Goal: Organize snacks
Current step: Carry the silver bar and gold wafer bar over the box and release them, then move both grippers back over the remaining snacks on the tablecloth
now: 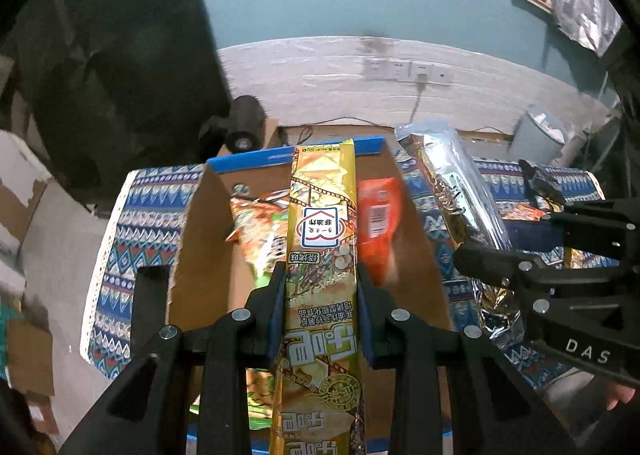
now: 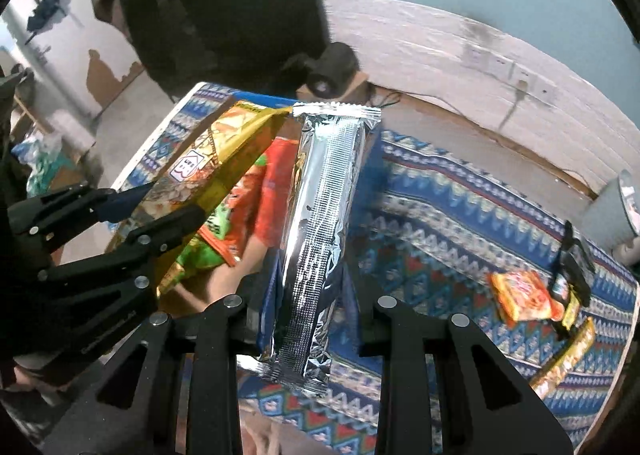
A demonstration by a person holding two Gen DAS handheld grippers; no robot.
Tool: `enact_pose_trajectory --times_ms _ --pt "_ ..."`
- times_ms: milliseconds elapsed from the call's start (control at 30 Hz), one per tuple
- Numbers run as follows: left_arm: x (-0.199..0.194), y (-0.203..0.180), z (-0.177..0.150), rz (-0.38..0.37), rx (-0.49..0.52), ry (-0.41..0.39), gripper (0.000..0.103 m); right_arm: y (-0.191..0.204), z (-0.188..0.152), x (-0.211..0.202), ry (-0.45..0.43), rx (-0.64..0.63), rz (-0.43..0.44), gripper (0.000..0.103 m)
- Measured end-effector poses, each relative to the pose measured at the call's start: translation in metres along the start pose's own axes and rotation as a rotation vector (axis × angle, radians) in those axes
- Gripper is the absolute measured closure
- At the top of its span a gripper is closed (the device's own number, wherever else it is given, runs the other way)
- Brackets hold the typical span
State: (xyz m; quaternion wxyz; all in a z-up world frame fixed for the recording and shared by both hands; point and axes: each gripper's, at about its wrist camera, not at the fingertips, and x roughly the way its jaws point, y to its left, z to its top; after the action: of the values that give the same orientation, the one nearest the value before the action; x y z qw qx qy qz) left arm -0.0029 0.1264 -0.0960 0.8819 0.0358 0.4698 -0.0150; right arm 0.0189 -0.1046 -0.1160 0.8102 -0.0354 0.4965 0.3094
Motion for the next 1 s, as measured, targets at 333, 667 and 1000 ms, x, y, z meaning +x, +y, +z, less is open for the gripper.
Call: enact_pose_trajectory --times_ms 333,667,1000 --pt "0.027 0.037 -0.011 0.044 -0.075 0.061 0.072 0.034 0.012 0.038 0.052 -0.032 0.053 0.075" --pt "0.028 0.042 -0.009 0.065 -0.113 0.088 0.048 0.028 0.008 0.047 0.074 0.024 0.09 0.046" --pt "0.018 0.025 -0.003 0.043 -0.078 0.059 0.042 0.0 0.003 0.03 0.054 0.073 0.023 0.041"
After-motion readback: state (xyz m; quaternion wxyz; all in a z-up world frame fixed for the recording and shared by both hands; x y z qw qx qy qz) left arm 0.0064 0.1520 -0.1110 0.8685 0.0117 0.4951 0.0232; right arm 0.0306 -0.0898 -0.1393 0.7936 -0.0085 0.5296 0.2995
